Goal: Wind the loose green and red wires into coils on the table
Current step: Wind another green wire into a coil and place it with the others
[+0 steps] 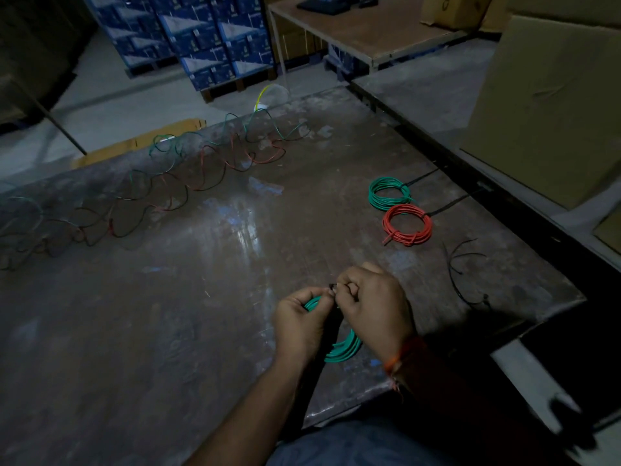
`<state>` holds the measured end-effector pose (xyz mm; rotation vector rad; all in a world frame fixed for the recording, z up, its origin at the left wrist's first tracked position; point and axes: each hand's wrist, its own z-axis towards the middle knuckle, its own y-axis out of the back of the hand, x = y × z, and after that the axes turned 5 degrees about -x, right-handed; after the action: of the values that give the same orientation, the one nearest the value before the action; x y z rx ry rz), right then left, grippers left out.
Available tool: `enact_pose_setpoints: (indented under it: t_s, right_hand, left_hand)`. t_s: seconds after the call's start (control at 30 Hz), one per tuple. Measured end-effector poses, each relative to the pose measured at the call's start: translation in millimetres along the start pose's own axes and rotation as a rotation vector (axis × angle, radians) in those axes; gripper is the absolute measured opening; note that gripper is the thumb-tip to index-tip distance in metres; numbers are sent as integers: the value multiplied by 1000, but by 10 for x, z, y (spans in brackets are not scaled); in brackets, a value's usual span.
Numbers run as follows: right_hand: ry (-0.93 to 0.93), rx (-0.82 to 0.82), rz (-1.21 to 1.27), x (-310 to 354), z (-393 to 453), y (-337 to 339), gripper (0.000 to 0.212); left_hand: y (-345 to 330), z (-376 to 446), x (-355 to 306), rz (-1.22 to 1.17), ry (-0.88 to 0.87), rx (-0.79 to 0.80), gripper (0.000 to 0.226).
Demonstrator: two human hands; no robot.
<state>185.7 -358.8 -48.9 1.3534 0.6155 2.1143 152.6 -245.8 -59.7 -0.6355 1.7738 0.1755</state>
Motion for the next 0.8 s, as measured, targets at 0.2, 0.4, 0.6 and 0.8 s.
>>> enact_pose_setpoints:
  t_s: [0.2,0.4,0.6,0.8]
  right_hand:
    - [-56,23,69,-17,-1,-13,15]
    - [-90,-11,103,-38,-22,-24,8]
    - [-80,-29,118,-31,-30,-43,2]
    - [-59,-19,140,-20,-43,-60,7]
  left_hand:
    - [26,38,20,9,-2,9,10]
    - [58,126,34,-43,48,35,14]
    - [109,198,38,-118,107,108,17]
    - [119,215,-44,-193,109,145,25]
